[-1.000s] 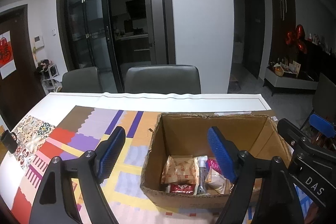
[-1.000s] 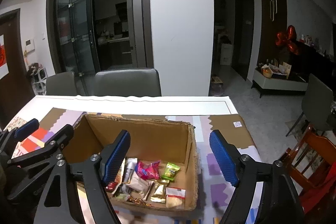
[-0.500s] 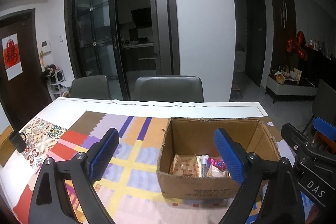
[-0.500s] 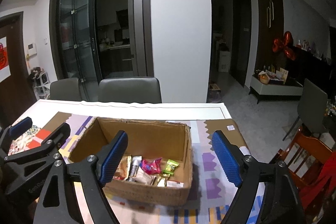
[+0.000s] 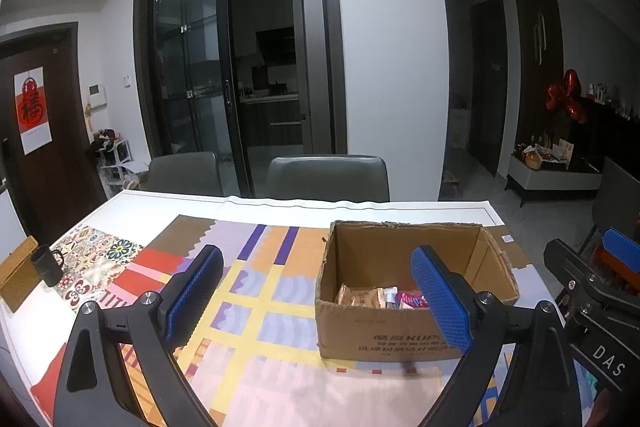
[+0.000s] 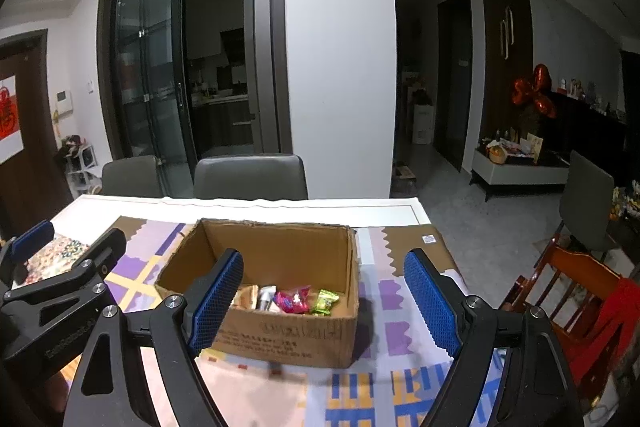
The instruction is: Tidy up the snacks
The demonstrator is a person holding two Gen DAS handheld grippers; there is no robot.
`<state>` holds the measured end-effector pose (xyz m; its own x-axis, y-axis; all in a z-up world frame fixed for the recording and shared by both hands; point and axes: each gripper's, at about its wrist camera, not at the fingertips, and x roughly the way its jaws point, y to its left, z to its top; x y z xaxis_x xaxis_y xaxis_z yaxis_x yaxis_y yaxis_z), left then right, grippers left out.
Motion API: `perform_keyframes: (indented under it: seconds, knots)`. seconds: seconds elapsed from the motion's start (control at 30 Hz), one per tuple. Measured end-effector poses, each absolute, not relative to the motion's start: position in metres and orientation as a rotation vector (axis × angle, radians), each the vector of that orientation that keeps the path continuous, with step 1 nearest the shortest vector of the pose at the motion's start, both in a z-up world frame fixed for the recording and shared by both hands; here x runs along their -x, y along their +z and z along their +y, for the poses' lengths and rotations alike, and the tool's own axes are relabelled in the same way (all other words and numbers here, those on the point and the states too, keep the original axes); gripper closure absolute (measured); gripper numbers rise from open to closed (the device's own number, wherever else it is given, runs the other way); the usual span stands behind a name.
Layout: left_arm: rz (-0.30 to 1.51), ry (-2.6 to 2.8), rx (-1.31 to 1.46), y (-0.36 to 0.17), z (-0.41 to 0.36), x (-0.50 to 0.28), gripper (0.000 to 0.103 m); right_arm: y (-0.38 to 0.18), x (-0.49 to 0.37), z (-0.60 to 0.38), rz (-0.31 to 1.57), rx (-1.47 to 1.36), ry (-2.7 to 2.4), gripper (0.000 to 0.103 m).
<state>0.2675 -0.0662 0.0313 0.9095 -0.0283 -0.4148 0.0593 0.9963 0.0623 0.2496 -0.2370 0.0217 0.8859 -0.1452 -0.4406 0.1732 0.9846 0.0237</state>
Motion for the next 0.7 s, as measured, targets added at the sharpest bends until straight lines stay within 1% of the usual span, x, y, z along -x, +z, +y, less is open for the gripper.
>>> perform_keyframes:
  seconds: [0.37,0.7]
  knots:
    - [0.419,-0.046,-0.072,0.03,-0.056,-0.227,0.007,0.026,-0.207,-0.228,0.431,-0.051,-0.165,0.02]
    - [0.416,-0.052,-0.075,0.021,-0.05,-0.188,0.006,0.016,-0.166,-0.222,0.432,-0.052,-0.172,0.02]
